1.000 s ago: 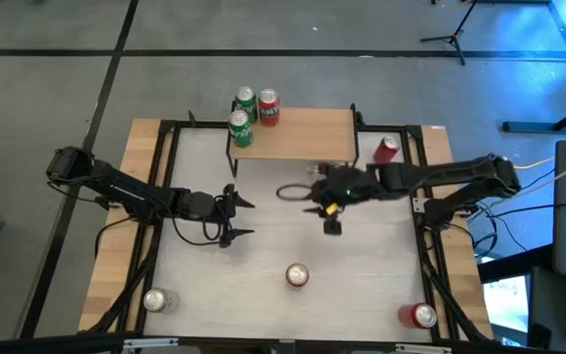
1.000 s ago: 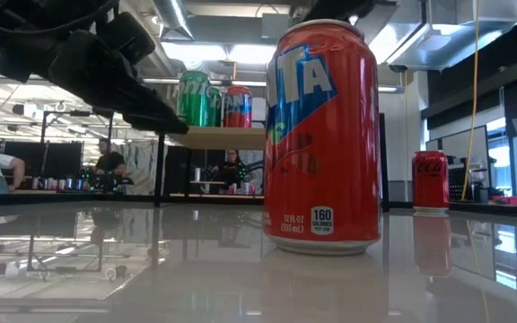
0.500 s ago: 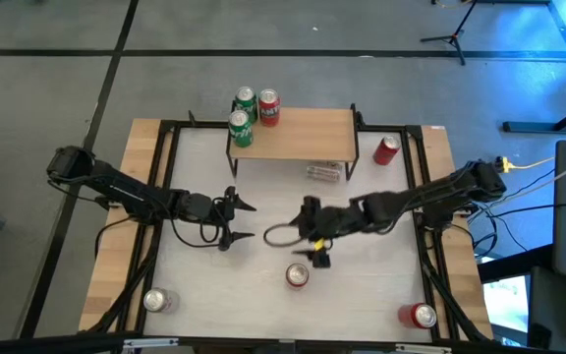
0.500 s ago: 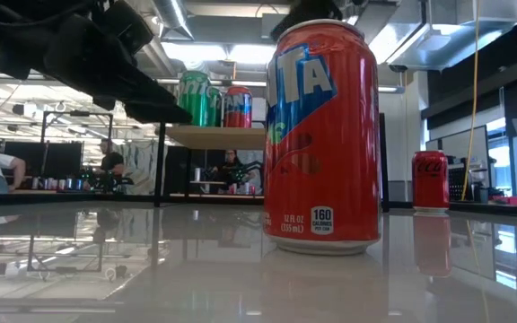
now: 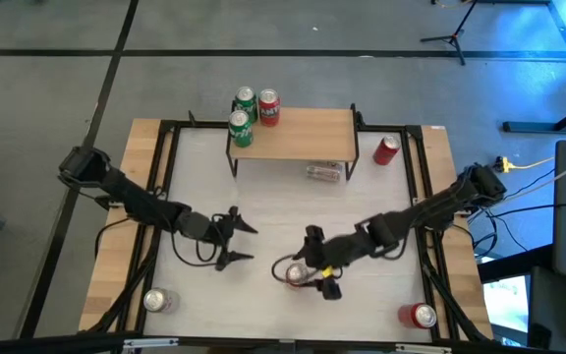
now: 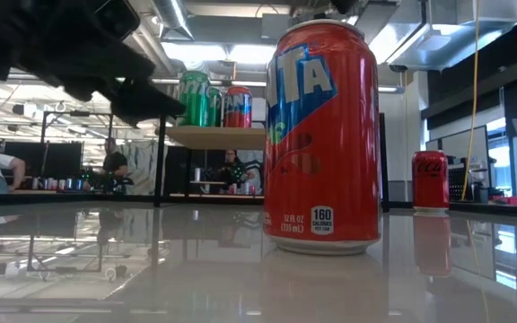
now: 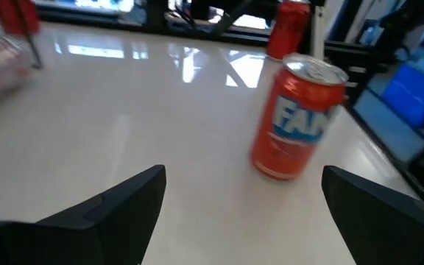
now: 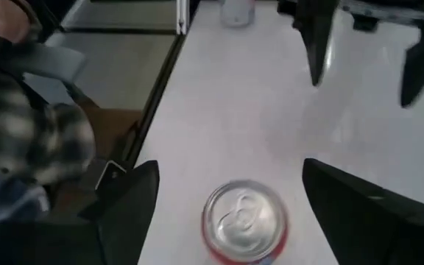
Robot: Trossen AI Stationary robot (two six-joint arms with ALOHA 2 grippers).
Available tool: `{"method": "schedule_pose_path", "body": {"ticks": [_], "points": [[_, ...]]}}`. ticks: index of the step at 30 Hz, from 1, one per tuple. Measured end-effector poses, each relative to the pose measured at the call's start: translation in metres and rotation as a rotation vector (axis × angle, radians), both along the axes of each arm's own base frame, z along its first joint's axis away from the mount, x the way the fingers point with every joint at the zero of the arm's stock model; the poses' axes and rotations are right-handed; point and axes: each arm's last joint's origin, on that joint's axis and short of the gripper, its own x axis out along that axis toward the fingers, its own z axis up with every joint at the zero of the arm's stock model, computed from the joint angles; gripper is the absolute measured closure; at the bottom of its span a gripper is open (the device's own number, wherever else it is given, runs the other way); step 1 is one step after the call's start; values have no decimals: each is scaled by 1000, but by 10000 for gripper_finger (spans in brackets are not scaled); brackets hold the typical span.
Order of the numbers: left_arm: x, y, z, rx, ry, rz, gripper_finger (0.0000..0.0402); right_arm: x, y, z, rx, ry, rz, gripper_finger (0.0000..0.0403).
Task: Place canned beverage on shelf
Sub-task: Put the orange soda can on the shelf aligned with the other orange soda can
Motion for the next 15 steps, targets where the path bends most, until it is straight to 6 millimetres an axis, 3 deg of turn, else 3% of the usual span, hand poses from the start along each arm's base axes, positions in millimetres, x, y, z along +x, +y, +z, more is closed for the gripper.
{"method": "schedule_pose_path", "body": {"ticks": [8, 15], "points": [[-3, -24, -20, -58, 60, -19, 46, -9, 31, -13, -54, 0, -92, 78], [-7, -34, -28, -64, 94, -31, 47, -6, 38, -25, -64, 23, -129, 78]]}}
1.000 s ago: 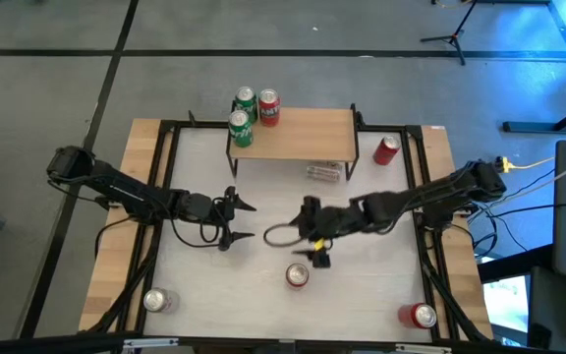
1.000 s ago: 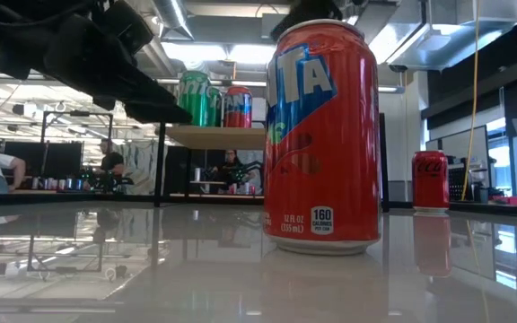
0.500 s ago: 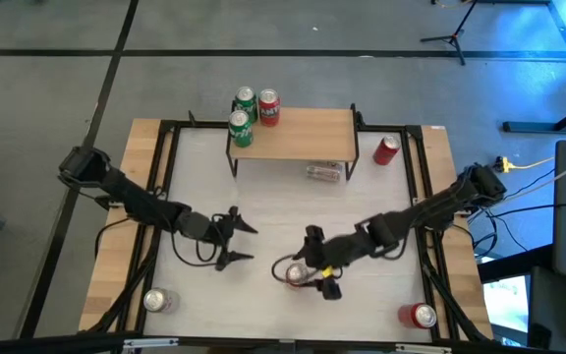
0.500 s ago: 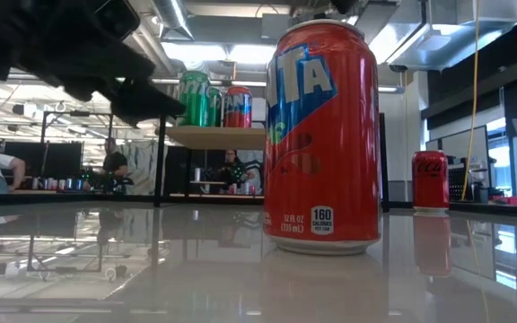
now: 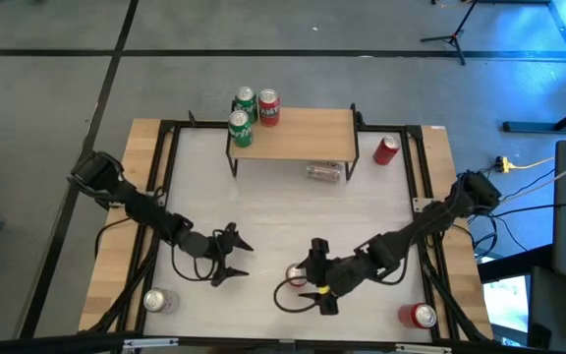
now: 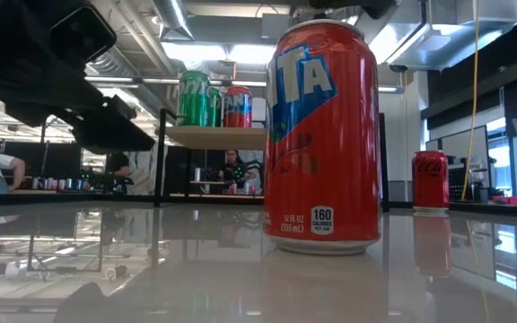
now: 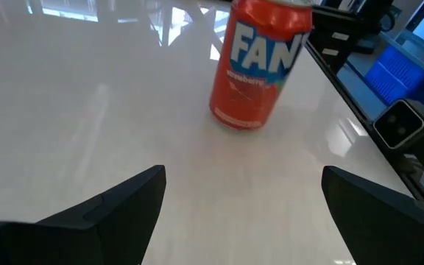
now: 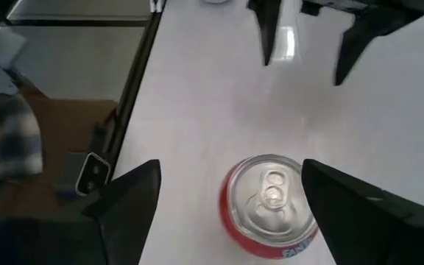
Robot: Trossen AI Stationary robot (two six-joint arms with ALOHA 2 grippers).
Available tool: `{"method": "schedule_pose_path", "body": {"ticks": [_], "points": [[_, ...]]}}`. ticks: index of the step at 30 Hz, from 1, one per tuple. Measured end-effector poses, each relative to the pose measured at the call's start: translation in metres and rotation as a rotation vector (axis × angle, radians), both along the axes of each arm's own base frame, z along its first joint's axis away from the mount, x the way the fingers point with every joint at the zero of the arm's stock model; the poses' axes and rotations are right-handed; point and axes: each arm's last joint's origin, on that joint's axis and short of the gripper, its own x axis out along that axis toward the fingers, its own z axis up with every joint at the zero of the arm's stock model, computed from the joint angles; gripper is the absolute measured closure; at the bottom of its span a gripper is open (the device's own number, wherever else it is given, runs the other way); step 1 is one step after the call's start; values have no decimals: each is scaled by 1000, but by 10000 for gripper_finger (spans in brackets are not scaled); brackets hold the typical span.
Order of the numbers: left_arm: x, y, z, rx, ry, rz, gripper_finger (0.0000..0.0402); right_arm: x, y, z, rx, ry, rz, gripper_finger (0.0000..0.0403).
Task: Place canned beverage on shelf
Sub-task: Put the orange soda can on the shelf aligned with the other orange soda can
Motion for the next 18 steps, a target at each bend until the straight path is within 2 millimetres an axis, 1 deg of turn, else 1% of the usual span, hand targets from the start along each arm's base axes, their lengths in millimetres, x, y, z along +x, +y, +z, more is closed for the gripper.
{"method": "schedule_pose_path", "body": {"ticks": [8, 11, 15, 18], "points": [[-5, -8, 0, -9, 4, -31, 46, 2, -3, 1, 24, -2, -16, 73], [-5, -10, 0, -6, 4, -38, 46, 3, -5, 1, 4, -11, -47, 53], [-6, -10, -1, -5, 5, -39, 46, 3, -5, 0, -5, -13, -55, 13], [-6, -10, -1, -2, 9, -39, 47, 3, -5, 0, -6, -13, -56, 9]]}}
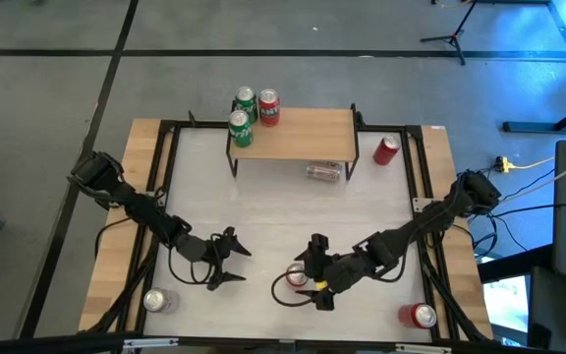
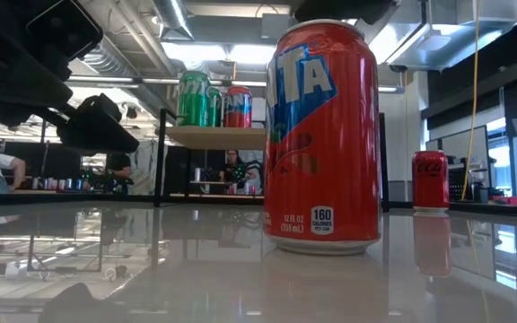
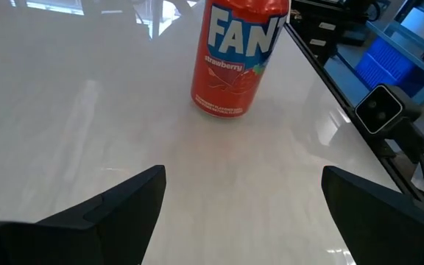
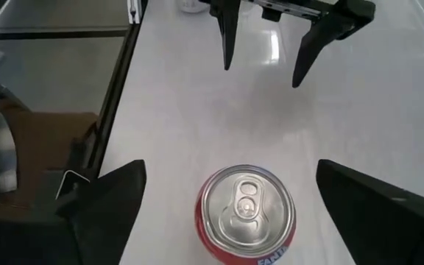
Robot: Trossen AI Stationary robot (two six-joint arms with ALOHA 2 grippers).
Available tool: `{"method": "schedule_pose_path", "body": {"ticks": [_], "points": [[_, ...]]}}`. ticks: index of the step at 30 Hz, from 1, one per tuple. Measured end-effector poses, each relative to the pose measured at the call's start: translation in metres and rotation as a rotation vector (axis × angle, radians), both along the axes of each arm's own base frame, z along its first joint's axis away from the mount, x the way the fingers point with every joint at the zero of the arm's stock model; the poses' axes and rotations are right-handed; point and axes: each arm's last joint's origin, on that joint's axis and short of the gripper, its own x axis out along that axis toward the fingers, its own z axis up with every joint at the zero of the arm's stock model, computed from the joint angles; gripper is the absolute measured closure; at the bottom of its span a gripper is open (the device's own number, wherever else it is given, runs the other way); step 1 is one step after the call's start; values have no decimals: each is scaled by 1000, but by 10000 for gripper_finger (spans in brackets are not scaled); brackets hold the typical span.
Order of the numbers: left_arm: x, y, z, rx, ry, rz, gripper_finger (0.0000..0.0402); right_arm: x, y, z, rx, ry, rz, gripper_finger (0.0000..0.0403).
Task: Place canned beverage on shelf
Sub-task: Put the orange soda can on the shelf aligned with the other orange soda can
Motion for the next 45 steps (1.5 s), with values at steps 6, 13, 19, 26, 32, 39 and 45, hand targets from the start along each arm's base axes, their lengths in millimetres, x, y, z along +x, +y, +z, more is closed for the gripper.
{"method": "schedule_pose_path", "body": {"ticks": [6, 13, 19, 26, 32, 39, 45], "points": [[0, 0, 0, 0, 0, -1, 46, 0, 0, 0, 3, -1, -6, 28], [0, 0, 0, -2, 1, 0, 46, 6, 2, -15, -20, 30, -50, 33], [0, 0, 0, -2, 2, 1, 46, 12, 5, -34, -63, 61, -75, 33], [0, 0, 0, -1, 0, 7, 46, 12, 6, -37, -19, 90, -73, 33], [0, 0, 0, 0, -1, 10, 46, 13, 7, -42, -25, 104, -73, 33], [0, 1, 0, 2, -7, 22, 46, 17, 10, -61, -35, 155, -55, 33], [0, 1, 1, 2, -10, 26, 46, 17, 10, -62, -43, 159, -58, 35]]}}
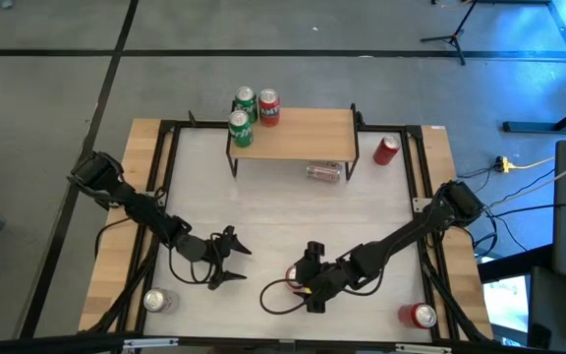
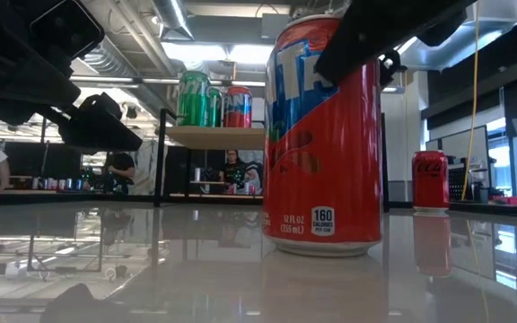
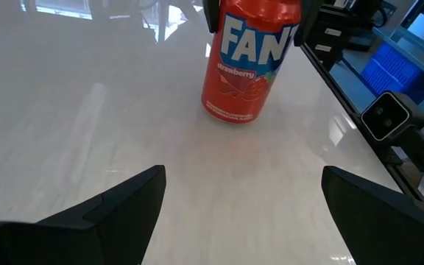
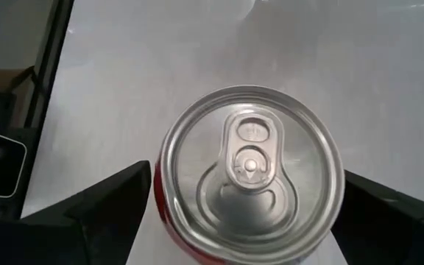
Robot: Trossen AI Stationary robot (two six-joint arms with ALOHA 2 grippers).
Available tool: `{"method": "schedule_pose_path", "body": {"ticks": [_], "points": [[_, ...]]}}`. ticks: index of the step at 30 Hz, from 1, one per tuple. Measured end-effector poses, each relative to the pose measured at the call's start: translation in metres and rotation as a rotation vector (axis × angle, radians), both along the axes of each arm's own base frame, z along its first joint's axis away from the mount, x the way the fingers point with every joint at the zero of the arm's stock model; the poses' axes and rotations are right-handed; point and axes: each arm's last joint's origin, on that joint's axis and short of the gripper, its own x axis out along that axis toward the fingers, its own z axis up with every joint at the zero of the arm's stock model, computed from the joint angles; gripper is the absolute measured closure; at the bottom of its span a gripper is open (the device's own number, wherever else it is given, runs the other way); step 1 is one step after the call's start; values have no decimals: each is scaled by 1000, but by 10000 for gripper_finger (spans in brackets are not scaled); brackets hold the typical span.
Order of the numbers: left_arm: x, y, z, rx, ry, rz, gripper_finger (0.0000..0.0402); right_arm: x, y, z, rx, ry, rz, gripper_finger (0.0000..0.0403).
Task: Place canned beverage on shelf
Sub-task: Put the orange soda can on the shelf aligned with the other orange soda can
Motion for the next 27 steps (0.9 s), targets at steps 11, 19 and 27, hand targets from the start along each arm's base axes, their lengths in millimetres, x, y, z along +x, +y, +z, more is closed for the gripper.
{"method": "schedule_pose_path", "body": {"ticks": [11, 19, 27], "points": [[1, 0, 2, -4, -18, 16, 46, 3, -4, 1, -28, -11, 25, 118], [1, 0, 2, 5, -22, 3, 46, 20, -36, 1, -95, -13, 18, 118], [1, 0, 2, 3, -20, -4, 47, 44, -93, 3, -112, -33, 13, 117]]}}
